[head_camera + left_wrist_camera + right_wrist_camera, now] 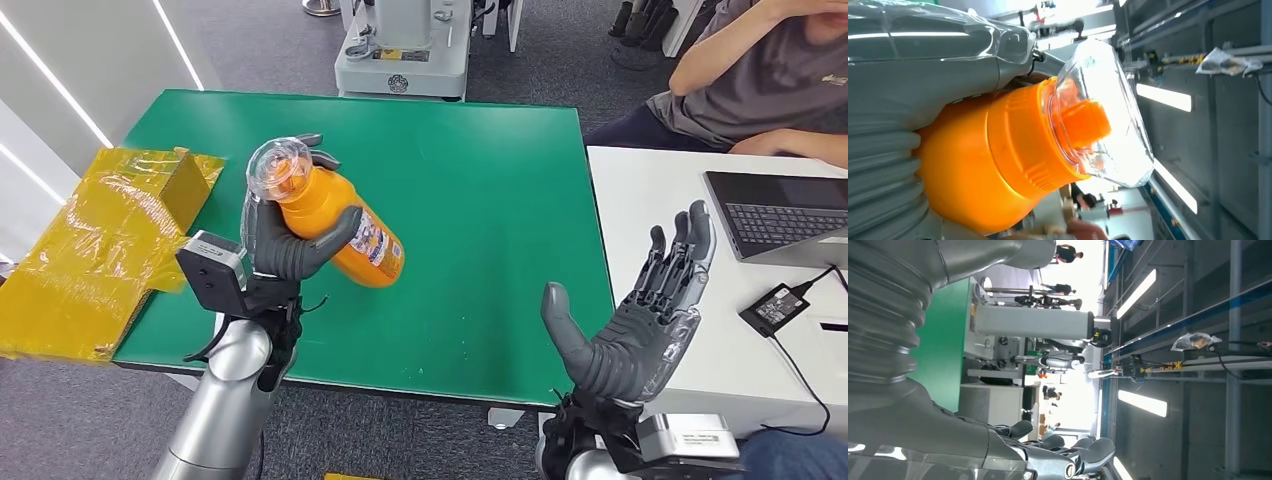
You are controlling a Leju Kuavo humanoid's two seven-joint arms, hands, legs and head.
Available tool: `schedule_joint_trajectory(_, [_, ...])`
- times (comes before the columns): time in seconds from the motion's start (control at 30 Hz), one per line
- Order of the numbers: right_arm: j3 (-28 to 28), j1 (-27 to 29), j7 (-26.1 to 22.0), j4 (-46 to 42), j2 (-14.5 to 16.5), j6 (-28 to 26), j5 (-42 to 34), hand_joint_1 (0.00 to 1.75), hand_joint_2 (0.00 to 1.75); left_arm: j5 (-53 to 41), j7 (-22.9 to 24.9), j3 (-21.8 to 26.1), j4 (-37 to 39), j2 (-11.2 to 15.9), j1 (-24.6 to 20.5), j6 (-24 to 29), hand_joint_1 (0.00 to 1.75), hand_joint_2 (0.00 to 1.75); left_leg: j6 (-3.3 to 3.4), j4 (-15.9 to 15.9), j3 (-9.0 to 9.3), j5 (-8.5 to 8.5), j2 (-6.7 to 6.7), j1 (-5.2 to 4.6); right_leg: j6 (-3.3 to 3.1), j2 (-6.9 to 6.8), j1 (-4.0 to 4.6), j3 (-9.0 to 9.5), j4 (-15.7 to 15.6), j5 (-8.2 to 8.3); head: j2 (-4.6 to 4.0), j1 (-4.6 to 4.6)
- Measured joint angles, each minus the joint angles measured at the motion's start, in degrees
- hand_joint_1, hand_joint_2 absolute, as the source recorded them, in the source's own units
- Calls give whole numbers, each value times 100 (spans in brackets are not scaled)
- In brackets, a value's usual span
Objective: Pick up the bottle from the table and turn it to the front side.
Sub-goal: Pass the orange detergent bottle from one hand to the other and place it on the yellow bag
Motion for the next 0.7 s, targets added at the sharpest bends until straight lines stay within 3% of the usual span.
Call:
schedule_joint_trajectory(0.17, [-7, 79, 0, -53, 1, -1, -95, 0, 175, -605, 183, 71, -35, 296, 10, 544, 175, 175, 0, -1, 1, 0, 1, 0, 0, 2, 0, 0, 1, 0, 0, -1])
schedule_joint_trajectory(0.4, [-40, 295, 0, -185, 1, -1, -76, 0, 175, -1828, 449, 250, 47, 921, -4, 1402, 175, 175, -1, -4, 2, 1, 4, 1, -1, 6, 1, -2, 2, -1, 0, -1])
schedule_joint_trajectory(0.7, [-58, 445, 0, -289, 1, -1, -162, 0, 175, -3233, 677, 426, 686, 1701, -336, 2203, 175, 175, -3, -4, 4, 2, 10, 1, -2, 11, 1, -4, 4, -1, 0, 0])
